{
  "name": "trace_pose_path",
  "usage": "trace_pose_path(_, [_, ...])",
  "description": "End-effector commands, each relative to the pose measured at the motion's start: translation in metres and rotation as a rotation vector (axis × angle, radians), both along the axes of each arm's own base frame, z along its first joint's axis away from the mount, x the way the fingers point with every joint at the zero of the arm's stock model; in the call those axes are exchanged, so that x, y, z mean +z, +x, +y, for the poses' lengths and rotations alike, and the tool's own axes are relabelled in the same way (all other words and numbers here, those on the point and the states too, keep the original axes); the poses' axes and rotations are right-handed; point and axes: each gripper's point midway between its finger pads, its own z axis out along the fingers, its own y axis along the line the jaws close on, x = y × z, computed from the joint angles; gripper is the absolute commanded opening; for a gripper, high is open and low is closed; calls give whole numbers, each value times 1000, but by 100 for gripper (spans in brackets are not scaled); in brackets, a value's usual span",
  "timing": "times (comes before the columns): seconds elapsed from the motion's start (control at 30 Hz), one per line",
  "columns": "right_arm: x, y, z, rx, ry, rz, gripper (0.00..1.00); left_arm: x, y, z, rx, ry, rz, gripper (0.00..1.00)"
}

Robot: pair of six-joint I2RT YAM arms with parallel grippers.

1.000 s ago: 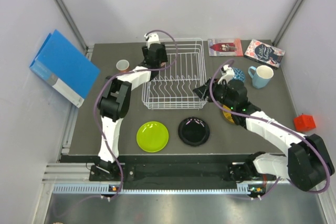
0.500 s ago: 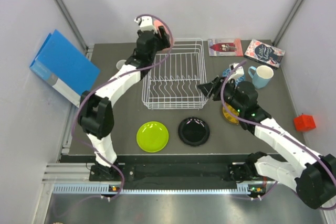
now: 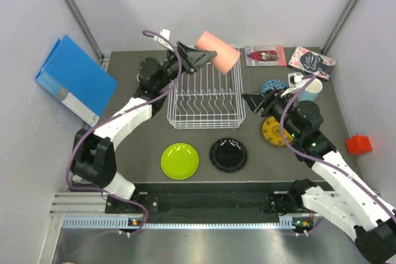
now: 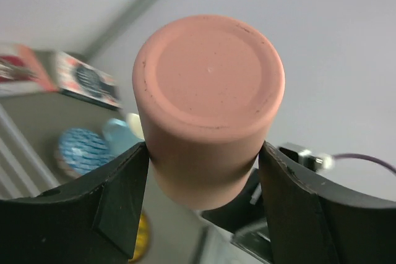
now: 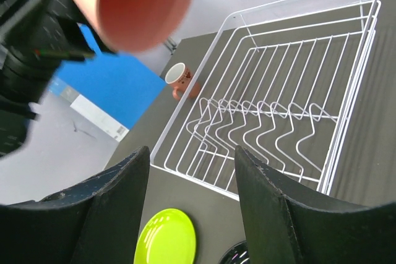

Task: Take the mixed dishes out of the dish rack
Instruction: Pick up the cup from the dish rack.

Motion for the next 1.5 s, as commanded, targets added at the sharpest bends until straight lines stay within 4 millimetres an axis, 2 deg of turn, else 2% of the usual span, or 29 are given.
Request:
trace_pose_path(0.0, [35,-12,-2,15,34,-92,57,32,-72,-1,-393,-330,-5,0])
trace_pose_path(0.07, [40,-15,-2,22,42,-108,57,27,-81,4,-450,-397,12,0])
trace_pose_path(0.1, [40,-16,-1,25,42,-110,57,31,-90,9,-504,-454,-4,0])
trace_pose_path(0.33, [45,-17,0,37,56,-140,57,22,-98,8,-560,-499,35,0])
trace_pose_path(0.47, [44,-6,6,38,45,-132,57,17,-105,4,-587,-493,47,0])
trace_pose_path(0.53, [51,-2,9,44,49,-151,57,17,-108,4,-593,-493,54,0])
trace_pose_path(0.57, [47,4,13,45,42,-138,58,14,-109,3,-595,-489,59,0])
trace_pose_path(0.9, [76,25,31,75,72,-180,57,-1,-115,2,-602,-472,92,0])
trace_pose_path(1.0, [67,34,36,82,52,-139,50,-1,-118,2,-611,-471,92,0])
trace_pose_path(1.03, [58,38,39,83,37,-110,41,-1,-118,2,-614,-467,94,0])
trace_pose_path(1.13, [45,44,40,72,14,-63,27,-2,-120,-1,-618,-444,91,0])
trace_pose_path(1.3, [17,51,42,66,-55,17,25,-1,-121,-3,-624,-431,90,0])
trace_pose_path(1.4, [16,49,39,61,-55,15,9,-1,-123,-4,-631,-421,90,0])
trace_pose_path(1.43, [18,48,38,57,-55,11,0,-1,-124,-5,-630,-415,84,0])
trace_pose_path(1.47, [19,47,37,55,-55,10,0,-4,-121,-7,-627,-397,101,2])
